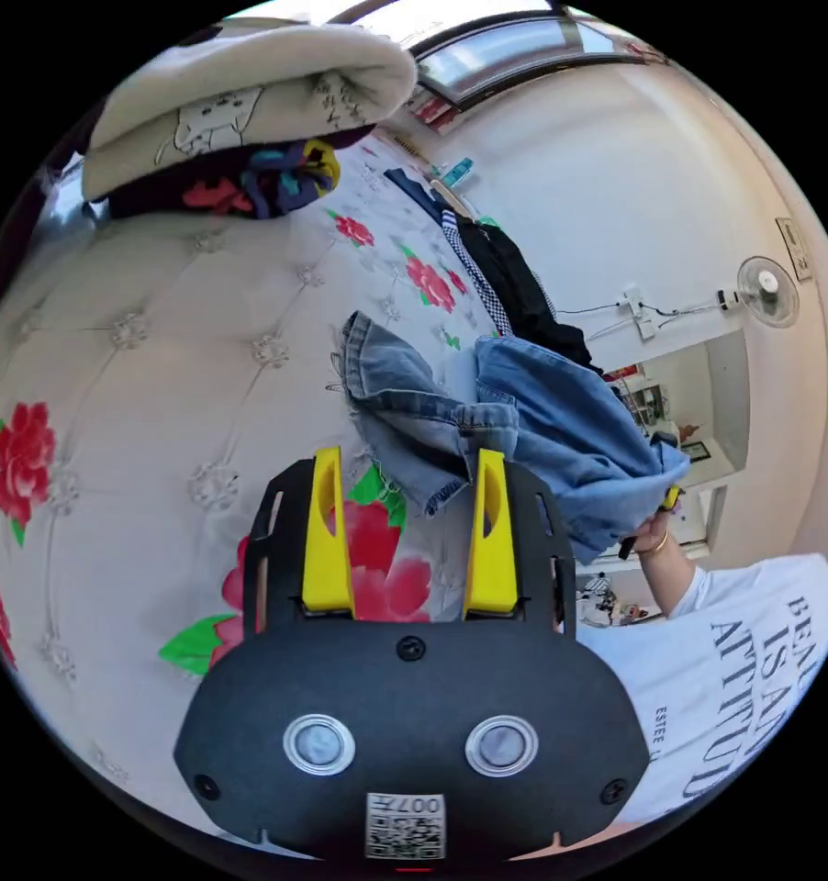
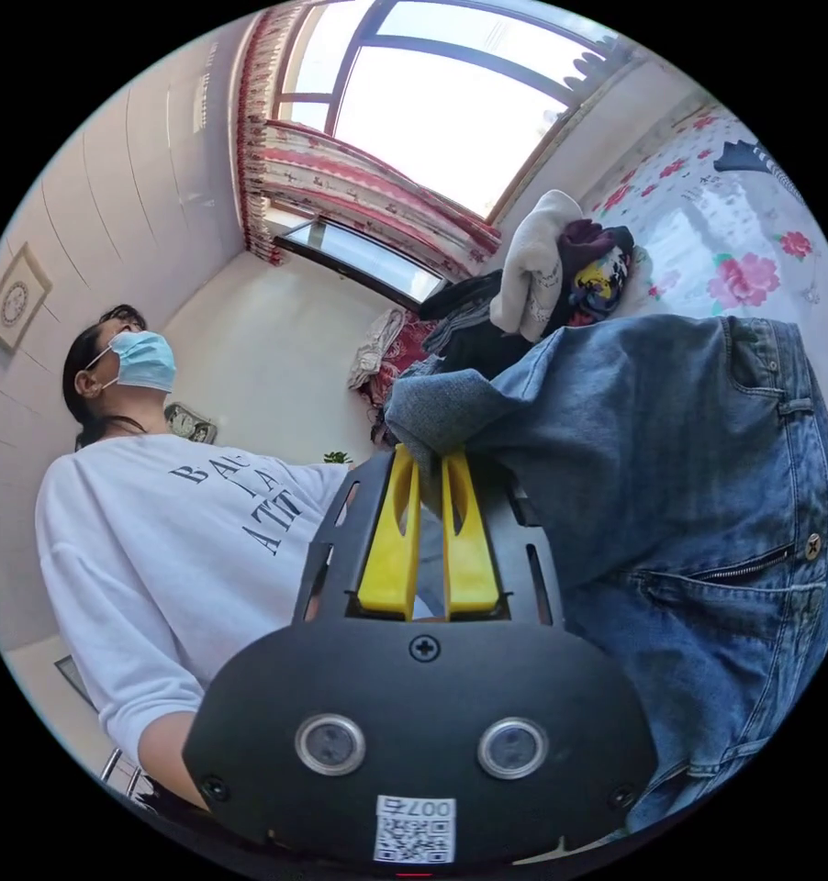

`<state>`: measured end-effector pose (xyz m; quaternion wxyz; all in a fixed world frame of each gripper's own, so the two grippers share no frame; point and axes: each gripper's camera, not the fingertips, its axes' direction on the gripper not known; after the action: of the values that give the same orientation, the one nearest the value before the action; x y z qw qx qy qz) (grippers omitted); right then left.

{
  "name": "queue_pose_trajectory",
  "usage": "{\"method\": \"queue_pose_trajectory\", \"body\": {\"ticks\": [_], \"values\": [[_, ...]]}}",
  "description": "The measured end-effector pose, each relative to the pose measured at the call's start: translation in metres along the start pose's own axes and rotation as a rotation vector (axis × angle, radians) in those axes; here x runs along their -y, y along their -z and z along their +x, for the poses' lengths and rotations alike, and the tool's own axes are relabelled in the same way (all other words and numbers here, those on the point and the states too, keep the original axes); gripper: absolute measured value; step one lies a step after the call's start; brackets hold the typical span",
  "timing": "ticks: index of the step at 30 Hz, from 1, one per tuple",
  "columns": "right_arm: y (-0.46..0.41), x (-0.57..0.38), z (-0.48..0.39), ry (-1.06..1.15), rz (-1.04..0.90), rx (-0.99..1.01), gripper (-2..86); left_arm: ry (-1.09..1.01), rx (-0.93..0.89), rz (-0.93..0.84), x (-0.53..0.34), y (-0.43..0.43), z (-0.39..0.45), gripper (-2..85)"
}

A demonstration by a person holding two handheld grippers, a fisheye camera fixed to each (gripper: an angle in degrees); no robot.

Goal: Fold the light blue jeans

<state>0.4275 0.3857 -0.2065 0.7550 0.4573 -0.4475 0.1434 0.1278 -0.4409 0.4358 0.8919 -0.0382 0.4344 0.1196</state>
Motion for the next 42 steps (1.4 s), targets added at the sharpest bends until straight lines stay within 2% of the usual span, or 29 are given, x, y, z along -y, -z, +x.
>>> {"method": "queue_pose_trajectory", "body": {"ticks": [3,7,9,11,15,17,18,20,21,22,23,26,34,42], "values": [[0.004,-0.004,-0.003,0.000,-0.018,-0.005,3.7,0.086,0.024,-0.065,0.032,-0.035,0.000,18.5],[0.010,-0.007,0.002,-0.034,-0.014,-0.022,3.7,-0.008,0.043,-0.203,0.048,-0.075,0.025,2.0],[0.012,-0.005,0.000,-0.025,-0.003,-0.048,3.8,-0.073,-0.011,-0.124,0.037,-0.066,0.028,0.7],[0.013,-0.002,-0.002,-0.013,0.022,-0.096,3.9,-0.028,-0.099,0.077,0.006,-0.021,0.012,0.0],[-0.006,0.013,-0.003,0.022,0.036,-0.241,4.2,0.025,-0.111,0.451,-0.081,0.095,-0.002,-0.4],[-0.037,0.028,-0.003,0.071,0.003,-0.283,4.3,0.026,-0.011,0.670,-0.150,0.179,0.016,-0.3],[-0.065,0.039,-0.002,0.105,-0.022,-0.310,4.3,0.024,0.024,0.721,-0.167,0.199,0.022,-0.2],[-0.111,0.053,0.003,0.135,-0.055,-0.323,4.5,0.047,0.248,0.905,-0.224,0.267,0.052,0.2],[-0.143,0.061,0.009,0.130,-0.103,-0.300,4.9,0.080,0.324,0.938,-0.236,0.281,0.058,0.4],[-0.171,0.067,0.014,0.120,-0.149,-0.273,4.9,0.171,0.489,0.977,-0.255,0.303,0.064,0.9],[-0.182,0.068,0.015,0.124,-0.158,-0.259,4.9,0.287,0.647,0.981,-0.268,0.317,0.063,1.5],[-0.219,0.066,0.019,0.141,-0.193,-0.276,4.8,0.467,0.767,0.949,-0.290,0.329,0.043,3.0],[-0.209,0.062,0.073,0.027,-0.276,-0.941,3.7,0.569,0.696,0.736,-0.267,0.253,-0.003,4.5],[-0.280,0.088,0.160,0.004,-0.453,-1.165,2.8,0.532,0.784,0.447,-0.181,0.189,-0.046,6.0]]}}
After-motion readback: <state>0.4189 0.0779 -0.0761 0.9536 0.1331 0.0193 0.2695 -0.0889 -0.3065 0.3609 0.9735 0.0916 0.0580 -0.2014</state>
